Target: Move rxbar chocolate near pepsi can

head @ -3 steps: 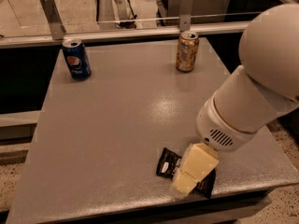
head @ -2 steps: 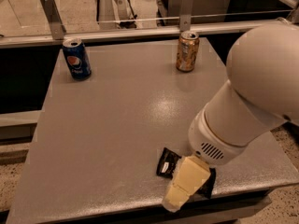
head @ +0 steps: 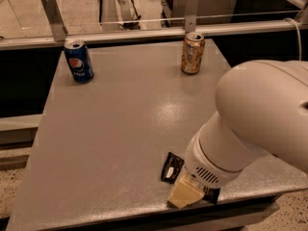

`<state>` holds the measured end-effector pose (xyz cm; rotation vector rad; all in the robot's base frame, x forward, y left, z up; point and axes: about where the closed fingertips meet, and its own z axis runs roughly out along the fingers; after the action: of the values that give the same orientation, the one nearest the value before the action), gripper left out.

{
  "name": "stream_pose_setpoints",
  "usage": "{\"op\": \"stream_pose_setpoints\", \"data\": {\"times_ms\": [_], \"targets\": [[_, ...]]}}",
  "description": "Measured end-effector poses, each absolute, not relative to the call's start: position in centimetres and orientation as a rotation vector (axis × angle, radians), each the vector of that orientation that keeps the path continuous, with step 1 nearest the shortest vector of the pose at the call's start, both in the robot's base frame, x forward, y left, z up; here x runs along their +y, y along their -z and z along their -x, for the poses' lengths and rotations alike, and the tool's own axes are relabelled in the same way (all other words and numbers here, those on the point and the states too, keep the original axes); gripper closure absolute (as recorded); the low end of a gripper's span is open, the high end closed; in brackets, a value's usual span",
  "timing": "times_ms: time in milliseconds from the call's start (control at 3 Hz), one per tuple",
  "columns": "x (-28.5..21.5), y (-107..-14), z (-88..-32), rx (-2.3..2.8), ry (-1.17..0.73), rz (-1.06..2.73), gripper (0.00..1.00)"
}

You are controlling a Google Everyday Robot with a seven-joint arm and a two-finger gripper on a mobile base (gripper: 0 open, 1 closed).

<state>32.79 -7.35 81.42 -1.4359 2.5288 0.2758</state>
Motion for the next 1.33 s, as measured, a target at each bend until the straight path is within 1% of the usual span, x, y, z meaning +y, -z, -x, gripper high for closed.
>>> {"op": "stream_pose_setpoints", "data": {"times_ms": [667,1000,1333], "targets": [[-7.3,-82.2,-32.8,2.529,-0.276,1.436,0.93],[-7.3,-82.3,-32.8,2.528,-0.276,1.436,1.0],[-8.4,-85.0,-37.2,2.418,-0.169,1.445,1.0]]}}
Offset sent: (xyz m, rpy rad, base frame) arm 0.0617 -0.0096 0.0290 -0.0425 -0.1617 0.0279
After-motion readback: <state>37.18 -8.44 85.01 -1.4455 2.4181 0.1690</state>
